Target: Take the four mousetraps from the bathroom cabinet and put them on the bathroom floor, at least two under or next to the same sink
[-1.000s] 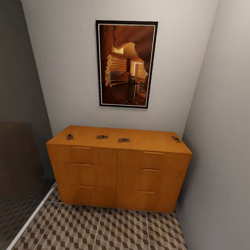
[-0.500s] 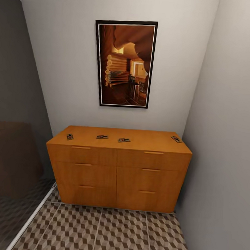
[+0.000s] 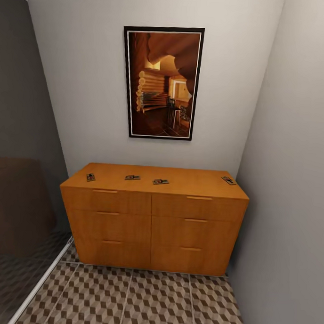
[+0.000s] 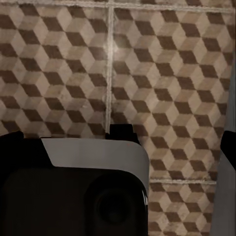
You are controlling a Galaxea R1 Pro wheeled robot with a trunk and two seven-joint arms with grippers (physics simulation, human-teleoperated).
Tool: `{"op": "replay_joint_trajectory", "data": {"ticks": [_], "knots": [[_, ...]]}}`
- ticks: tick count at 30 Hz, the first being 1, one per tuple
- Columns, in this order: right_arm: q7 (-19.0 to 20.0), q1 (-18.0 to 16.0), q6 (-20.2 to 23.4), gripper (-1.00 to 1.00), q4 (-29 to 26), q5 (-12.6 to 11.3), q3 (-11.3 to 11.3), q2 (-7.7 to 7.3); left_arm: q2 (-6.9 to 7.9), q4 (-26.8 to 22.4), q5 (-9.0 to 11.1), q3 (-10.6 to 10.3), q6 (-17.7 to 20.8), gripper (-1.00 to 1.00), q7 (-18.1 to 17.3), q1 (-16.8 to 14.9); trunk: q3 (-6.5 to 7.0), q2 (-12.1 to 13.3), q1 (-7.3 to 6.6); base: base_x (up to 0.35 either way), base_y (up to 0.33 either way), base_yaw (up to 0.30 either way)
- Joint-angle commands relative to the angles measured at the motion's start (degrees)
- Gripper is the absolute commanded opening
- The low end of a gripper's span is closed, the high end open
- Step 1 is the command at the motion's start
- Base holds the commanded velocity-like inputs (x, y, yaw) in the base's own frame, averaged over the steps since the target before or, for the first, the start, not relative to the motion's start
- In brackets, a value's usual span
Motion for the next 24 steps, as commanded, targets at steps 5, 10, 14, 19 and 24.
{"op": "replay_joint_trajectory", "data": {"ticks": [5,10,14,19,24], "knots": [[-0.64,0.04,5.33,1.00,-9.12,0.07,-0.18,-1.23,-0.06,-12.32,0.00,0.01,7.34,1.00,0.04,0.03,-0.05,-0.03,0.00,0.000,0.000,0.000],[-0.93,0.04,9.18,1.00,-15.39,0.09,-0.27,-2.16,-0.12,-20.00,-0.01,0.00,11.30,1.00,0.04,0.03,-0.05,-0.03,0.00,0.000,0.000,0.000],[-1.05,0.05,12.91,1.00,-22.18,0.08,-0.36,-2.75,-0.18,-27.29,-0.03,-0.03,14.67,1.00,0.04,0.03,-0.05,-0.03,0.00,0.000,0.000,0.000],[-1.09,0.06,15.99,1.00,-28.79,0.07,-0.39,-3.07,-0.27,-34.13,-0.07,-0.10,17.24,1.00,0.04,0.03,-0.05,-0.03,0.00,0.000,0.000,0.000],[-1.22,0.05,19.55,1.00,-36.39,0.07,-0.66,-3.19,-0.37,-42.21,-0.09,-0.22,18.64,1.00,0.04,-0.01,-0.05,-0.03,0.00,0.000,0.000,0.000]]}}
